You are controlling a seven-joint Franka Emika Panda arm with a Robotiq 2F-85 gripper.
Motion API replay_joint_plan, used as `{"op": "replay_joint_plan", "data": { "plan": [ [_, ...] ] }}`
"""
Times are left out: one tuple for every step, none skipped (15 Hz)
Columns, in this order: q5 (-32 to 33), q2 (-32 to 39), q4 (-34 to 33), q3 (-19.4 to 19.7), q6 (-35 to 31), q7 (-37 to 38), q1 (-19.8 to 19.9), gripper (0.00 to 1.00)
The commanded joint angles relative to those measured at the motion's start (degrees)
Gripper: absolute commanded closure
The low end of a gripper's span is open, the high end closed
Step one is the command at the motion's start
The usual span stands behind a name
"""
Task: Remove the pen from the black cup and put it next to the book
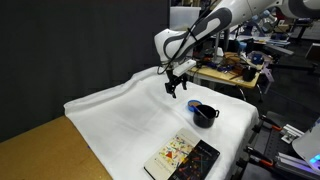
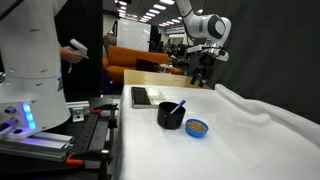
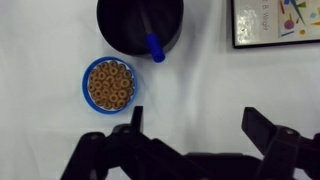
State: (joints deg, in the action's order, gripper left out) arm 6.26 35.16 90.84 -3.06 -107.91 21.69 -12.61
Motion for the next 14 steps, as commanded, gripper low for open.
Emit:
{"op": "replay_joint_plan", "data": {
  "plan": [
    [-0.3,0.1,-0.2,0.5,0.2,-0.2,-0.5,0.0],
    [-0.1,0.1,-0.3,0.7,0.2,0.4,-0.7,0.0],
    [-0.1,0.0,-0.3,0.8,0.3,0.4,-0.6,0.0],
    [-0.2,-0.2,0.1,0.8,0.2,0.3,-0.5,0.0],
    [-0.1,-0.4,0.6,0.9,-0.1,0.4,-0.4,0.0],
    [0.0,-0.6,1.2,1.2,-0.4,0.5,-0.2,0.0],
    [-0.2,-0.7,1.7,1.4,-0.6,0.5,0.0,0.0],
    [-0.4,-0.8,2.4,1.6,-0.8,0.4,0.2,0.0],
    [-0.7,-0.9,2.9,1.7,-0.9,0.2,0.5,0.0],
    [-0.8,-1.0,3.7,1.9,-1.1,0.2,0.7,0.0],
    [-1.0,-1.1,4.6,1.9,-1.3,0.0,0.9,0.0],
    [-1.0,-1.2,5.4,2.0,-1.5,0.0,1.0,0.0],
    [-0.9,-1.3,6.4,2.1,-1.7,0.0,1.1,0.0],
    [-1.0,-1.4,7.1,2.1,-1.9,0.0,1.3,0.0]
  ]
}}
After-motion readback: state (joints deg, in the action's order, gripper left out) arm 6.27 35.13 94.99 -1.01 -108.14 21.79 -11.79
